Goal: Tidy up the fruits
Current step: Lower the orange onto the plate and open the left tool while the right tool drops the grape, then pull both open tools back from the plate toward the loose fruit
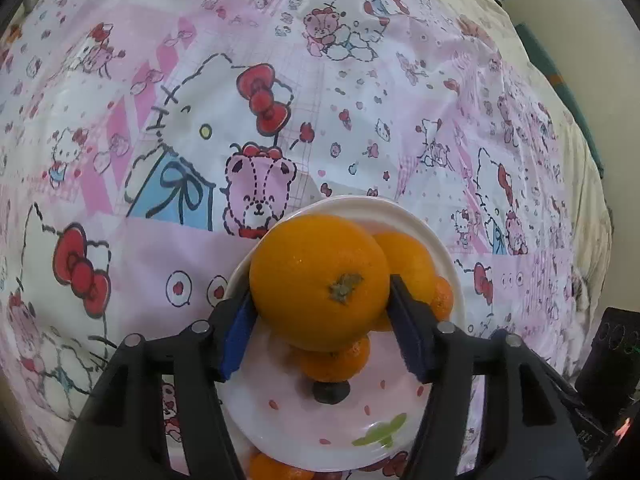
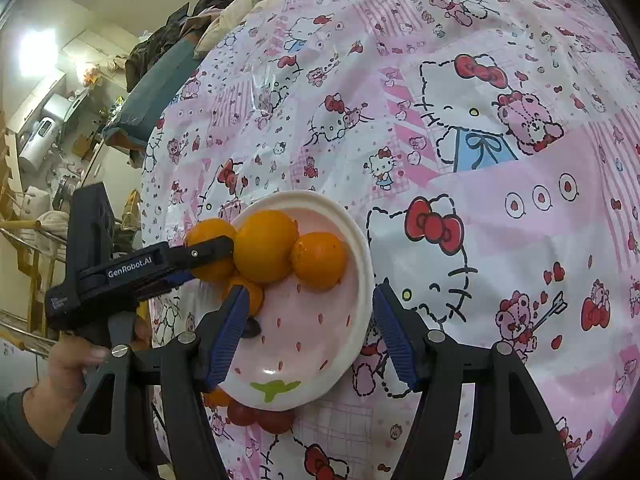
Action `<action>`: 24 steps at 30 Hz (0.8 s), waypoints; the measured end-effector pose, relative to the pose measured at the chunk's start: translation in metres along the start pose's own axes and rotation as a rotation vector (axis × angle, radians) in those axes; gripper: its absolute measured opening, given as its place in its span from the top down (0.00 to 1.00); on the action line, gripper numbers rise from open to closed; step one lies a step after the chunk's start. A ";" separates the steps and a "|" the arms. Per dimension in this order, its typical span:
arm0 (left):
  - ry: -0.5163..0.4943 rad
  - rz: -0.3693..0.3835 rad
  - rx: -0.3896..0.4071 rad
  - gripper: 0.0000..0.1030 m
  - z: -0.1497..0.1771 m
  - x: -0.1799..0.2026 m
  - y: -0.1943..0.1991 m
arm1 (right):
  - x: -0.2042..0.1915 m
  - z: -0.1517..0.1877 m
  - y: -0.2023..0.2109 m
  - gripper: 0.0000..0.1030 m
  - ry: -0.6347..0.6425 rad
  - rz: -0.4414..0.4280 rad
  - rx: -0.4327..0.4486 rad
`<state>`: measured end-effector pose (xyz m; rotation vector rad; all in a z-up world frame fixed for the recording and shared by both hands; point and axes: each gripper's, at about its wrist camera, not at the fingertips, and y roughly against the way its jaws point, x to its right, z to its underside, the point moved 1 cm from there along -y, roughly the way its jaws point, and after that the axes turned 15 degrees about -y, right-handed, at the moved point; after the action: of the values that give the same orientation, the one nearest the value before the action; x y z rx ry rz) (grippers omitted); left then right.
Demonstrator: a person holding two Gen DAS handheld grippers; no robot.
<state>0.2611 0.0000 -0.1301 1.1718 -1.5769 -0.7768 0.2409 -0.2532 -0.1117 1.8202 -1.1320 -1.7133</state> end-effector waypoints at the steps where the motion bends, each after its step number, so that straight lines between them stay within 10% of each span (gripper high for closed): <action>1: -0.001 0.000 0.006 0.41 0.001 0.000 0.000 | -0.001 0.000 0.001 0.35 0.002 -0.002 0.001; 8: -0.019 -0.014 -0.005 0.39 0.000 0.002 0.002 | -0.006 0.003 -0.001 0.34 0.032 0.010 -0.002; 13: -0.083 -0.043 0.011 0.11 0.000 0.011 0.011 | -0.007 0.001 -0.001 0.34 0.031 0.019 0.004; 24: -0.185 -0.112 0.053 0.11 0.011 0.024 0.036 | -0.010 0.005 0.006 0.34 0.038 0.024 0.024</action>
<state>0.2381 -0.0116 -0.0933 1.2644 -1.7034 -0.9445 0.2354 -0.2479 -0.1014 1.8382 -1.1587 -1.6513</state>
